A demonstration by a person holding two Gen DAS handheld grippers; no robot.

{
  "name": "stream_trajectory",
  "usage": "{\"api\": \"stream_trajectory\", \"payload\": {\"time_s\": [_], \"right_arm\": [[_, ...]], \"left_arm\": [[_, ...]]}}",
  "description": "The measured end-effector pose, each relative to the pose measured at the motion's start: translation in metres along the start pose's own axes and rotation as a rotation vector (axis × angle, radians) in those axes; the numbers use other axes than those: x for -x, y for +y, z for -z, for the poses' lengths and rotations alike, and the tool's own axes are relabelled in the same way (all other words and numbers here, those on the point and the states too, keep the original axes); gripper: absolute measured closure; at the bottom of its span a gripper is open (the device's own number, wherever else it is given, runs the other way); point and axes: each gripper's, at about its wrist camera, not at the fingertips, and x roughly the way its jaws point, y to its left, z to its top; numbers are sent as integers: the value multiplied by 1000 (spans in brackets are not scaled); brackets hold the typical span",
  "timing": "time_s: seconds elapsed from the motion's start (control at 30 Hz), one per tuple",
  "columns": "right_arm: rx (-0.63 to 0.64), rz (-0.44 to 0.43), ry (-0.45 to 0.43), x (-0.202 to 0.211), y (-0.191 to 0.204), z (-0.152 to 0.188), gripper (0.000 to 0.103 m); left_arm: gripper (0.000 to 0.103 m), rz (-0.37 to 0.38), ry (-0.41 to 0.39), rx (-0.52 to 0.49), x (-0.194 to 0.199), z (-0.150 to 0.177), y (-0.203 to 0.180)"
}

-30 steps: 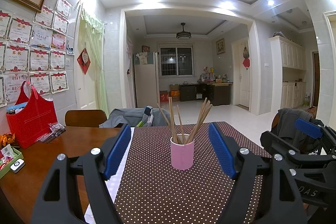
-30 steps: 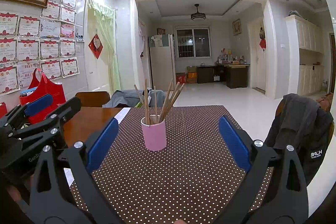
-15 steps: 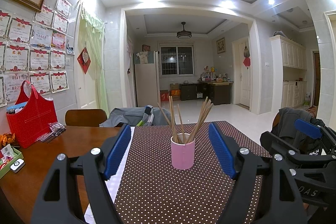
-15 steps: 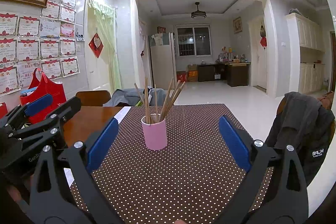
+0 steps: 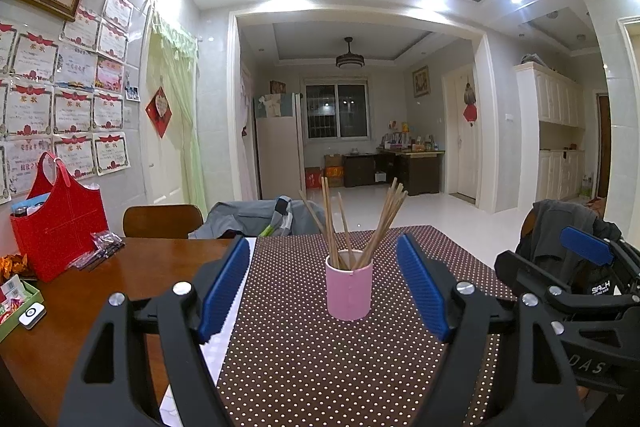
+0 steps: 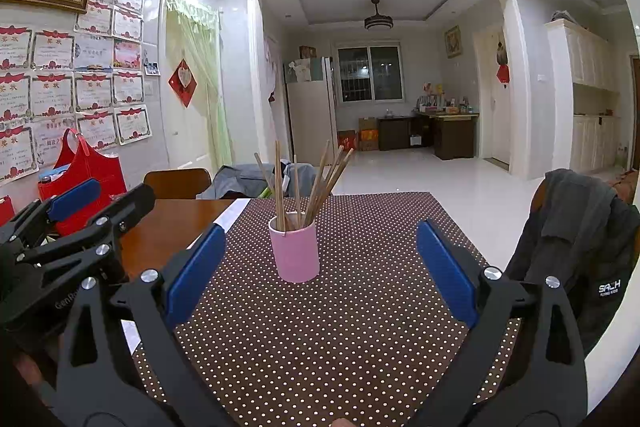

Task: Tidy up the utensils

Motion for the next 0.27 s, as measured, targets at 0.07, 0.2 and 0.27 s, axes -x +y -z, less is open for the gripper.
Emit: {"api": "stream_trajectory", "payload": {"time_s": [0.07,0.2,0.27], "right_arm": [[-5,-1,12,4,7,6,9],[-15,-4,35,6,22,14,9],[-9,4,55,7,31,21,9]], "left_arm": [[28,3,14,0,-3,4,4],[28,11,41,-2,-12,10,8],[28,18,56,-9,-20,12,8]]}}
